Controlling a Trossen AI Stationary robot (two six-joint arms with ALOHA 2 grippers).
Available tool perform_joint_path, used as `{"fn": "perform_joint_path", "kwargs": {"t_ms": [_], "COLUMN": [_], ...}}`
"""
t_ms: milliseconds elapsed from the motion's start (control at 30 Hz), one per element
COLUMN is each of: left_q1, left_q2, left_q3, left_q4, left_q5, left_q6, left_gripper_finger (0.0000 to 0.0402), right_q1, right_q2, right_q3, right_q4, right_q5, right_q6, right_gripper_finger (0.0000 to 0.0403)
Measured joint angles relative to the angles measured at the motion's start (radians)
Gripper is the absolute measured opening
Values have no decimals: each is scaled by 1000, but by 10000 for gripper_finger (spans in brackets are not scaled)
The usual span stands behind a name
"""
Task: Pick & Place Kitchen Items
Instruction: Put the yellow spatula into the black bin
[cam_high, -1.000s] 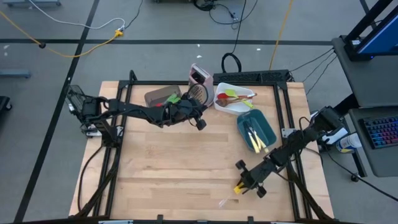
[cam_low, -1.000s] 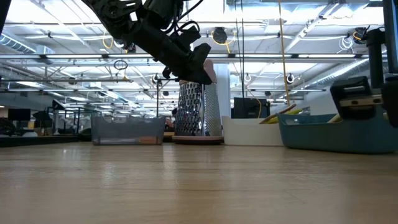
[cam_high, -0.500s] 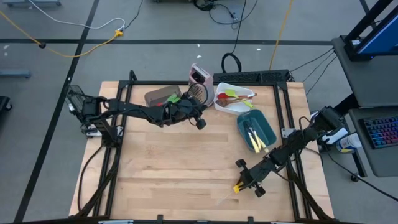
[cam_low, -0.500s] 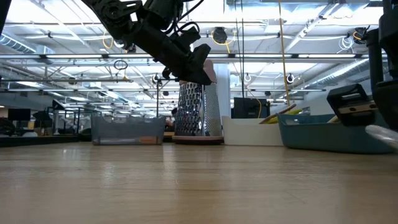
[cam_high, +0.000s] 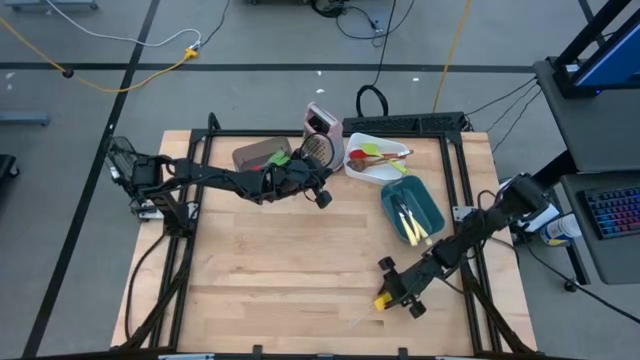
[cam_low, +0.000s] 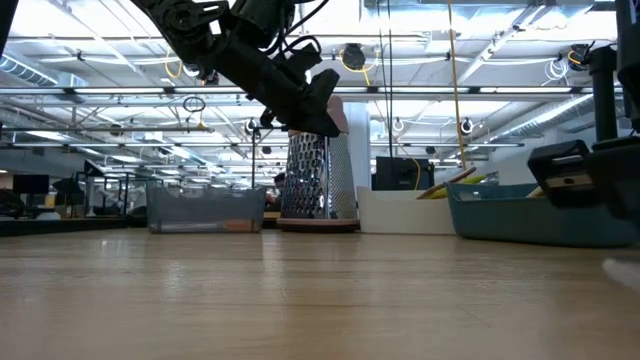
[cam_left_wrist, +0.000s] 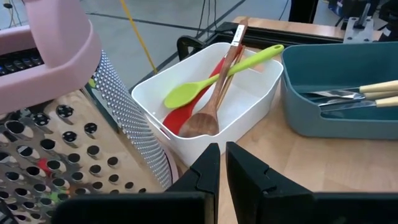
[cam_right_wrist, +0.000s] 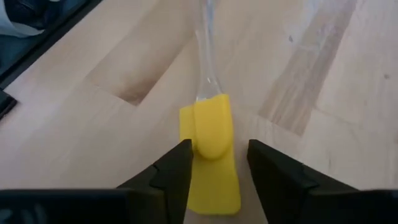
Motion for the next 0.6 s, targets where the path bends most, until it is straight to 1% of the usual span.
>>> {"fn": "perform_joint_path", "kwargs": {"t_ms": [133,233,400,533,600], "left_q1": [-2,-2,-2,-2,-2], "left_q2": [0,0,0,0,0], "left_q3": [0,0,0,0,0], "left_q4": [-5,-12,-22,-28,-29], "left_q5": [0,0,0,1,1], "left_q6": [-11,-13,-14,-17,-17], "left_gripper_finger": [31,31,31,31,31], "right_q1": [0,-1,-2,-2,-1], "right_q2": [59,90,132,159,162], "right_q3": [1,3,2,2,1], "right_q4": [61,75,73,69,66], "right_q5": [-6,-17,-49,-85,-84], "right_q6": [-11,-37,-82,-86,-89], "right_gripper_finger": [161,149,94,50,36]}}
